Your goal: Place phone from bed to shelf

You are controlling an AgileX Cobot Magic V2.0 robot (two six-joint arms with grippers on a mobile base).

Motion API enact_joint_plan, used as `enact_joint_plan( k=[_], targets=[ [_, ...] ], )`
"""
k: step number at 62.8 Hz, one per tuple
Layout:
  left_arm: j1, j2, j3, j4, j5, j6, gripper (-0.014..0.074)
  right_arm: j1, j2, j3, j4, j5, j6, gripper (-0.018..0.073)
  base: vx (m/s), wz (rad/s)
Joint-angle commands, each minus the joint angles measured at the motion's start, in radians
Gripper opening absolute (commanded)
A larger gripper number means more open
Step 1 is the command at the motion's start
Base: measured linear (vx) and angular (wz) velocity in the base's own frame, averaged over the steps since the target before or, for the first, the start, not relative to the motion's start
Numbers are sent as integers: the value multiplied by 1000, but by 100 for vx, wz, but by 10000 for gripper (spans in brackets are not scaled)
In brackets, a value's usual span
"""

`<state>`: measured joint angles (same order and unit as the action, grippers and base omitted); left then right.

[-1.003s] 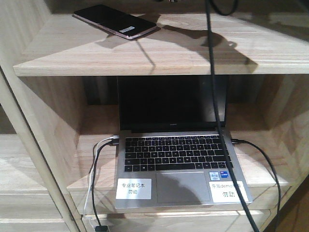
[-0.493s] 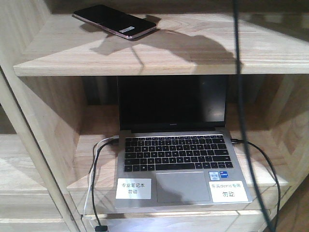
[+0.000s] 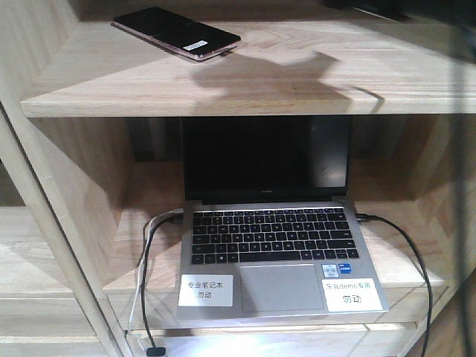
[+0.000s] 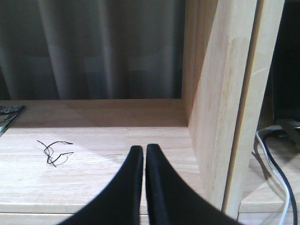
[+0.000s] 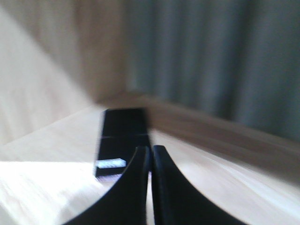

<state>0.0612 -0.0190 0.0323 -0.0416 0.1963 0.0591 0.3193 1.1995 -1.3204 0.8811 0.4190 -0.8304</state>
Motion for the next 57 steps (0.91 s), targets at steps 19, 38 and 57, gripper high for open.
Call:
enact_joint_plan(
  k=[19,38,57],
  targets=[
    [0,-8,7,-9,-70,0,1,2,-424,366,33,-153,-4,-5,0,0],
    [0,-8,7,-9,-70,0,1,0,-804,666,33,-200,38,-5,0,0],
    [0,-8,7,-9,-70,0,1,0,-1063,882,33,-213,37,-5,0,0]
  ],
)
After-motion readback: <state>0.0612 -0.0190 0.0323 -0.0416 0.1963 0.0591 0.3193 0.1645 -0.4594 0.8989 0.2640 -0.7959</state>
